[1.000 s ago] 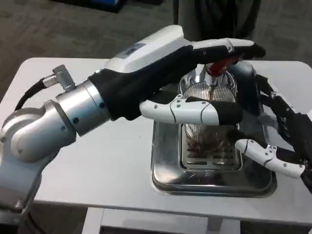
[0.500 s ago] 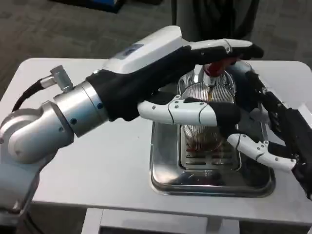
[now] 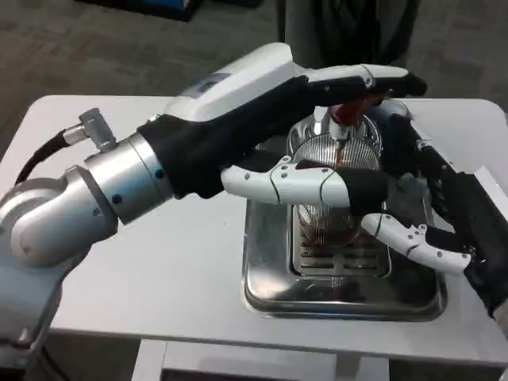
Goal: Grasp the cup under the faucet to collect the drink, then remove the cup.
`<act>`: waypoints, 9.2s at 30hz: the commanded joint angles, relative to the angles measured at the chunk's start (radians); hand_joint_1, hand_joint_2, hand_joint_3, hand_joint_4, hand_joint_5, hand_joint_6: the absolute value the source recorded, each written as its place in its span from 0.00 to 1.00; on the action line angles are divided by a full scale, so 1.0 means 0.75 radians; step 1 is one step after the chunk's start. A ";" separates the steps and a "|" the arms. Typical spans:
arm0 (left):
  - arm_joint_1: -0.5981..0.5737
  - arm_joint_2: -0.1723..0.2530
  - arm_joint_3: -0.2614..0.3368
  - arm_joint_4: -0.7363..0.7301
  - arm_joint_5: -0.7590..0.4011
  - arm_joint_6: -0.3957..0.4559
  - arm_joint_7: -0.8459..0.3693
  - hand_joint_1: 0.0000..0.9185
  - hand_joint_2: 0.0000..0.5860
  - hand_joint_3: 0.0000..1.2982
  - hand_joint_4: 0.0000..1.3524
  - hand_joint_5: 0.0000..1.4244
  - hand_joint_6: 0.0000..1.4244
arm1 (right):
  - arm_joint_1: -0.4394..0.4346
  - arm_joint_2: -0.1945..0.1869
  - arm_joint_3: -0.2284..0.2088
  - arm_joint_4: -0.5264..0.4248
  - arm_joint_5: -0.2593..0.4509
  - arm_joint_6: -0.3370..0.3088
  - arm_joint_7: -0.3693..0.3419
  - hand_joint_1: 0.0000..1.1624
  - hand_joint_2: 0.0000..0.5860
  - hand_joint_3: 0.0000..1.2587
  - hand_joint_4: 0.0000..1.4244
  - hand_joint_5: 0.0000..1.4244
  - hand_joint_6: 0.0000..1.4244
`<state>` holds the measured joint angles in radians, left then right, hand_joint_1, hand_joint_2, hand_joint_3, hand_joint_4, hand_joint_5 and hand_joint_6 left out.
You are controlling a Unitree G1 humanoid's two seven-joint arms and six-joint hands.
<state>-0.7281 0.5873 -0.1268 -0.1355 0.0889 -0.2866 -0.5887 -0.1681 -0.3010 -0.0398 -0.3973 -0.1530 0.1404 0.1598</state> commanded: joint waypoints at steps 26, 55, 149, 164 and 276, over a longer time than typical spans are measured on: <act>0.046 -0.022 0.084 0.097 -0.097 -0.023 0.020 0.02 0.15 0.13 0.11 0.16 0.16 | -0.037 0.039 0.017 0.039 -0.025 0.022 -0.019 0.53 0.43 0.06 0.01 0.04 0.12; 0.110 -0.036 0.251 0.005 -0.169 -0.062 0.057 0.06 0.18 0.12 0.11 0.17 0.19 | -0.050 0.044 0.018 0.038 -0.028 0.031 -0.041 0.53 0.44 0.06 0.02 0.05 0.12; 1.364 -0.092 0.666 -0.538 -0.044 -0.106 0.249 0.11 0.21 0.13 0.09 0.16 0.13 | -0.140 0.092 0.025 0.162 0.118 -0.035 0.024 0.47 0.38 0.00 0.00 0.01 0.09; 1.387 -0.072 0.682 -0.539 -0.053 -0.096 0.242 0.11 0.22 0.14 0.10 0.16 0.14 | -0.153 0.100 0.057 0.230 0.140 -0.058 0.046 0.44 0.36 0.00 0.00 0.00 0.07; 1.464 -0.059 0.707 -0.552 -0.077 -0.065 0.226 0.07 0.23 0.21 0.16 0.18 0.15 | 0.030 0.289 0.300 0.266 -0.501 -0.148 -0.543 0.65 0.39 0.36 0.53 0.67 0.89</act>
<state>0.3572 0.5402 0.3951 -0.5440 0.0411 -0.3379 -0.4103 -0.1854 -0.0873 0.1921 -0.2115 -0.5193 0.0352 -0.2310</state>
